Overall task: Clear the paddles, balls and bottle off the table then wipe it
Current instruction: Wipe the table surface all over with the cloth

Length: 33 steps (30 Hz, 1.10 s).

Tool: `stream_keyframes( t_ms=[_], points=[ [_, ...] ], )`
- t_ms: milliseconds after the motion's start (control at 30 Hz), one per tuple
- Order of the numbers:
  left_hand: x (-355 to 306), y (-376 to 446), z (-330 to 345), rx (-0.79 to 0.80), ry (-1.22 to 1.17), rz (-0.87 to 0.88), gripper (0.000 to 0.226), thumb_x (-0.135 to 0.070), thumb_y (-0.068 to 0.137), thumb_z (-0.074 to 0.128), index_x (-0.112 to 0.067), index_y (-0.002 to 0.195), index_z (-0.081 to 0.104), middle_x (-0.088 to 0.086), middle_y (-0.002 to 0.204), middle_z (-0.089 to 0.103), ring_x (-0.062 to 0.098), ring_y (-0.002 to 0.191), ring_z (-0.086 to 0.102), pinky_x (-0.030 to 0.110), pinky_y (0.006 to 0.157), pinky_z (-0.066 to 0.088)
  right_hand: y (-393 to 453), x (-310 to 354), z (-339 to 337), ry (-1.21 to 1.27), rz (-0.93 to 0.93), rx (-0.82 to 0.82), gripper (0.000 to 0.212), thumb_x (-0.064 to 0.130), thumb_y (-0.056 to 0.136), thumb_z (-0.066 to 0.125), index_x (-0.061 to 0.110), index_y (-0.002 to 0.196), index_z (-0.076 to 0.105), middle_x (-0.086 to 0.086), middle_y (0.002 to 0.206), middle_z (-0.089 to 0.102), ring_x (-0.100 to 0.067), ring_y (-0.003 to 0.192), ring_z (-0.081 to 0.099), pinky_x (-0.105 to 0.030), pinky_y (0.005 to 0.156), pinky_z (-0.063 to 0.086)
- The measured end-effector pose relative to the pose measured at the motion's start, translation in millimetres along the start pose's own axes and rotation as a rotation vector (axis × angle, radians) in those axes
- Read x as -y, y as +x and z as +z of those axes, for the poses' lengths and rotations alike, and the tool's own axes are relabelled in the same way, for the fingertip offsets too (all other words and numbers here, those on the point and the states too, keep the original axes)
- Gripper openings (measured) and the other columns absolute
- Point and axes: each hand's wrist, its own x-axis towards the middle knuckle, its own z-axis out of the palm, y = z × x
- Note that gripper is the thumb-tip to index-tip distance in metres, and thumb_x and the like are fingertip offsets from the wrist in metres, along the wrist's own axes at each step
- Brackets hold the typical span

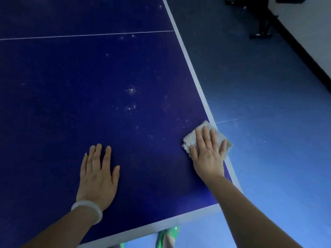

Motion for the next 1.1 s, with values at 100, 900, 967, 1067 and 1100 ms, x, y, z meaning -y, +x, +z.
stream_keyframes(
  t_ms=[100, 900, 967, 1067, 1100],
  points=[
    [-2, 1, -1, -0.002, -0.024, -0.020, 0.068, -0.047, 0.097, 0.018, -0.005, 0.150, 0.031, 0.020, 0.158, 0.023, 0.030, 0.149, 0.015, 0.049, 0.121, 0.013, -8, -4, -2, -0.017, -0.121, 0.001, 0.060, 0.051, 0.100, 0.008, 0.031, 0.157, -0.001, 0.010, 0.164, -0.007, -0.013, 0.150, -0.015, -0.055, 0.119, -0.011],
    [-6, 3, -19, 0.068, 0.015, -0.066, 0.070, -0.051, 0.101, 0.007, -0.010, 0.149, 0.035, 0.014, 0.156, 0.030, 0.021, 0.147, 0.014, 0.034, 0.119, 0.003, 171, 75, -21, -0.034, -0.627, 0.074, 0.067, 0.056, 0.096, 0.003, 0.026, 0.156, 0.000, 0.007, 0.163, -0.008, -0.016, 0.150, -0.013, -0.050, 0.115, -0.018],
    [-6, 2, -18, 0.079, 0.015, -0.075, 0.070, -0.051, 0.101, 0.006, -0.010, 0.150, 0.034, 0.014, 0.157, 0.030, 0.023, 0.148, 0.017, 0.036, 0.119, 0.005, 184, 53, -26, 0.020, -0.387, 0.041, 0.061, 0.051, 0.101, 0.013, 0.027, 0.156, 0.002, 0.007, 0.164, -0.005, -0.017, 0.151, -0.008, -0.054, 0.115, -0.015],
    [-6, 2, -18, 0.084, 0.027, -0.074, 0.066, -0.049, 0.101, 0.011, -0.011, 0.149, 0.036, 0.013, 0.156, 0.031, 0.024, 0.147, 0.021, 0.039, 0.118, 0.010, 186, 61, -26, 0.037, -0.086, -0.018, 0.060, 0.047, 0.102, 0.013, 0.026, 0.157, 0.002, 0.003, 0.165, -0.005, -0.020, 0.151, -0.008, -0.057, 0.118, -0.008],
    [-5, 2, -17, 0.087, 0.030, -0.075, 0.065, -0.048, 0.100, 0.015, -0.011, 0.150, 0.035, 0.013, 0.157, 0.030, 0.024, 0.147, 0.021, 0.039, 0.117, 0.011, 184, 79, -23, 0.044, -0.063, -0.027, 0.060, 0.047, 0.103, 0.012, 0.024, 0.157, 0.001, 0.001, 0.165, -0.006, -0.021, 0.151, -0.008, -0.058, 0.118, -0.007]
  ],
)
